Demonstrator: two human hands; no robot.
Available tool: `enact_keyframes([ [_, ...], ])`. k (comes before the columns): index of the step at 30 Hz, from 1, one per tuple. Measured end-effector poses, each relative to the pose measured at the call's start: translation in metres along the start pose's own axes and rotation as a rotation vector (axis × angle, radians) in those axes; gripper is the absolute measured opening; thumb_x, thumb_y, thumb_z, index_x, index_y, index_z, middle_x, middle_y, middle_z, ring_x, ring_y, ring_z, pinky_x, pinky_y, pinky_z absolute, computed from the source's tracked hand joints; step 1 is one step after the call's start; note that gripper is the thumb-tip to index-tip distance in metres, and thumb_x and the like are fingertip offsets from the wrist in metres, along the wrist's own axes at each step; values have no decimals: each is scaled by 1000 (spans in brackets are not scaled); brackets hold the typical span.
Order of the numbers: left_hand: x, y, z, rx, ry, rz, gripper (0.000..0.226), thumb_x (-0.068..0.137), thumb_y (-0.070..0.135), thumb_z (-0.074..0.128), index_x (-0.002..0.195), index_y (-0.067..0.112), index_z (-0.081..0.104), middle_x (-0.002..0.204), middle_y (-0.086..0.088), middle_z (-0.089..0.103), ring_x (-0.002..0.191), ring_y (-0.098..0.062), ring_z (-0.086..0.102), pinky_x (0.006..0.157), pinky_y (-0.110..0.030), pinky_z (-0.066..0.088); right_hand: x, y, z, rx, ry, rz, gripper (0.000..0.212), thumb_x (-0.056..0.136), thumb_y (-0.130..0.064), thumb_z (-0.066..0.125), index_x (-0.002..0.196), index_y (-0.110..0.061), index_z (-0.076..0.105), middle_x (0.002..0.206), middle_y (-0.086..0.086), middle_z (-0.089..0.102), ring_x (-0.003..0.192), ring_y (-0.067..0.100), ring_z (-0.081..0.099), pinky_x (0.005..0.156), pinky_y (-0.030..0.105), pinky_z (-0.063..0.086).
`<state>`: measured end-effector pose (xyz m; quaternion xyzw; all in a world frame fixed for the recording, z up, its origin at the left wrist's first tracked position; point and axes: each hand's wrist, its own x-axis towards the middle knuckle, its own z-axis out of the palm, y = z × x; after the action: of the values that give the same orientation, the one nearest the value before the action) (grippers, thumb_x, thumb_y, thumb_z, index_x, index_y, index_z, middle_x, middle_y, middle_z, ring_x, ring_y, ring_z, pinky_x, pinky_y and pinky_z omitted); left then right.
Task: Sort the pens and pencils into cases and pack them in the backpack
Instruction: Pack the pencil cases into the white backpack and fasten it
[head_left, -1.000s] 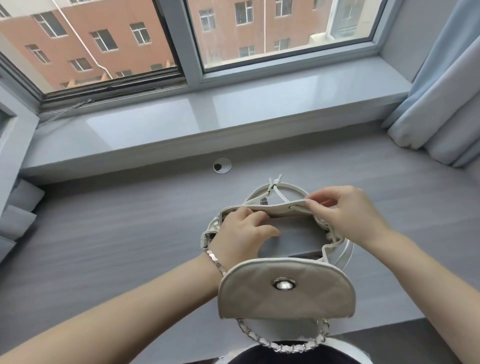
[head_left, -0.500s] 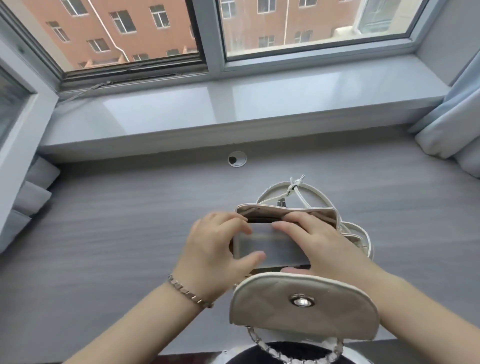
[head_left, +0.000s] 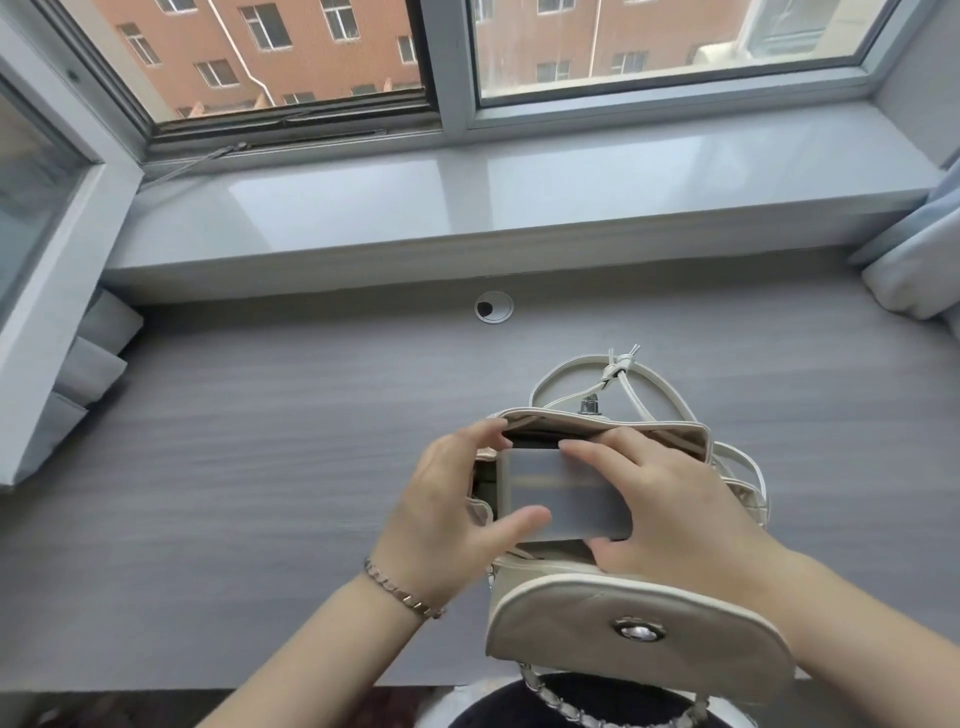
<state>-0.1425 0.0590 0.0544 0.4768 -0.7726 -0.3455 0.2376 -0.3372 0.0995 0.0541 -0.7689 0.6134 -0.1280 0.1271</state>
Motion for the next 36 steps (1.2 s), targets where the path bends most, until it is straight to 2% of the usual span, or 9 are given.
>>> enact_keyframes([
  [5, 4, 6, -2, 246, -179, 22, 83, 60, 69, 33, 135, 35, 35, 127, 31, 35, 133, -3, 26, 104, -15, 29, 3, 4, -2, -40, -18, 38, 65, 46, -41, 66, 109, -27, 64, 90, -9, 67, 72, 12, 67, 56, 15, 45],
  [9, 9, 7, -7, 531, -300, -6, 92, 65, 68, 56, 143, 33, 21, 143, 20, 35, 140, -12, 23, 105, -31, 39, 10, 1, 1, -114, -132, 30, 71, 55, -46, 73, 123, -32, 56, 108, -4, 66, 93, 21, 67, 73, 29, 53],
  [13, -1, -4, -6, 450, -18, 46, 51, 75, 49, 55, 119, 22, 56, 98, 10, 67, 83, -15, 67, 59, -15, 48, 35, 5, -1, -162, -269, 183, 68, 82, -49, 54, 142, -36, 25, 135, -2, 46, 124, 21, 45, 97, 30, 38],
  [16, -9, -17, 0, 290, -23, 14, 24, 76, 37, 54, 95, 25, 62, 91, 6, 62, 73, -11, 59, 56, -17, 44, 49, 6, 13, -151, -171, 191, 54, 89, -39, 49, 139, -27, 34, 129, 3, 51, 117, 24, 51, 90, 33, 43],
  [19, -13, -21, 18, 237, -16, 51, 21, 69, 32, 48, 76, 15, 60, 82, 8, 50, 63, -11, 50, 50, -25, 42, 30, 0, 31, -154, 2, 23, 68, 52, -46, 77, 111, -14, 66, 101, 4, 69, 85, 23, 69, 69, 29, 54],
  [22, -20, -19, 21, 267, 41, 100, 26, 71, 28, 48, 97, 29, 54, 98, 15, 47, 68, -7, 50, 52, -20, 45, 10, 1, 42, -124, 43, -34, 79, 36, -49, 87, 105, -15, 69, 105, 4, 70, 90, 22, 68, 71, 34, 56],
  [28, -9, -15, -1, 162, 205, -27, 69, 63, 47, 58, 128, 31, 38, 110, 8, 36, 76, -2, 49, 62, -31, 55, 15, 12, -8, 57, 498, 10, 24, 78, -31, 62, 91, -13, 72, 102, 9, 66, 95, 19, 54, 85, 30, 43],
  [33, 36, -5, -10, -14, -249, -496, 34, 86, 26, 58, 118, 21, 52, 105, 4, 51, 97, -21, 59, 86, -36, 53, 24, 41, -36, 285, -248, 577, 41, 74, -34, 73, 110, -19, 58, 107, -1, 59, 105, 19, 54, 83, 30, 40],
  [36, 52, -4, -10, 21, -322, -539, 19, 94, 15, 40, 91, 3, 55, 84, -12, 56, 78, -37, 68, 65, -43, 59, 33, 43, -28, 272, -86, 501, 9, 80, -15, 67, 83, -7, 70, 78, 11, 64, 81, 28, 55, 64, 31, 37],
])
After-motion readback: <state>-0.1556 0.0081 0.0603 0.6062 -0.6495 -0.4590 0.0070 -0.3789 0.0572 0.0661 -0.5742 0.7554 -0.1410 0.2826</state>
